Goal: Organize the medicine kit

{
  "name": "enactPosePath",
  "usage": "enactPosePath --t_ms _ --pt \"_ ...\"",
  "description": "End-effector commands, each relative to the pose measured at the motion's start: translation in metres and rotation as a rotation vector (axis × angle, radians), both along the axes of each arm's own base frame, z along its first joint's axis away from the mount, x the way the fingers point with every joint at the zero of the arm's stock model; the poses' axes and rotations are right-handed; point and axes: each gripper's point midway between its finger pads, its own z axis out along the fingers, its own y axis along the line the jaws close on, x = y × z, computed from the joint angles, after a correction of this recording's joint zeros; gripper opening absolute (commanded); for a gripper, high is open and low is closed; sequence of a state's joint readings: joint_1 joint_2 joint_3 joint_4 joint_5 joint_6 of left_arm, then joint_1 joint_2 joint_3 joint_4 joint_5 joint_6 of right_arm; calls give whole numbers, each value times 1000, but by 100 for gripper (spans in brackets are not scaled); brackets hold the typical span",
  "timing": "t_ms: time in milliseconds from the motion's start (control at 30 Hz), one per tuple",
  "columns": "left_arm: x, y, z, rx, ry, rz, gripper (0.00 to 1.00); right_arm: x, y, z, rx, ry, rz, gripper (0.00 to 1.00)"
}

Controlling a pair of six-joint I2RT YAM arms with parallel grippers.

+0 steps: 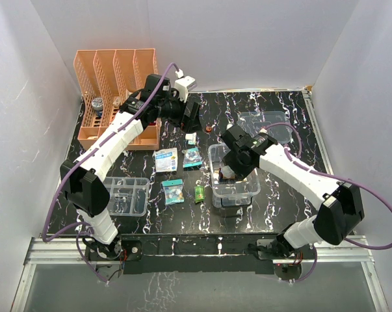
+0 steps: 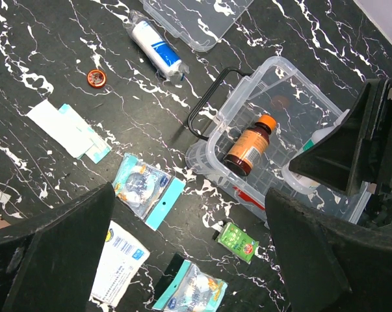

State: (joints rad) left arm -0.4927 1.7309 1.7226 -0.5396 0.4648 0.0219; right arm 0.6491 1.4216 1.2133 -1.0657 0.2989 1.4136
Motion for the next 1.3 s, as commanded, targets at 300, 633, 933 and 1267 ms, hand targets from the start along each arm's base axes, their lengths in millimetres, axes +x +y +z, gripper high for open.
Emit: enactPosePath --t_ms 300,633,933,1267 --pt "-4 -3 30 -68 -56 -17 99 -4 10 -24 44 56 -88 0" --pt "-5 -4 30 -76 -53 -20 99 -7 15 -41 65 101 -134 0" --pt "-6 -3 33 -80 -61 -18 99 -15 17 -56 87 147 -182 0" --pt "-8 -2 34 -79 -62 -18 99 -8 26 -62 105 149 -170 26"
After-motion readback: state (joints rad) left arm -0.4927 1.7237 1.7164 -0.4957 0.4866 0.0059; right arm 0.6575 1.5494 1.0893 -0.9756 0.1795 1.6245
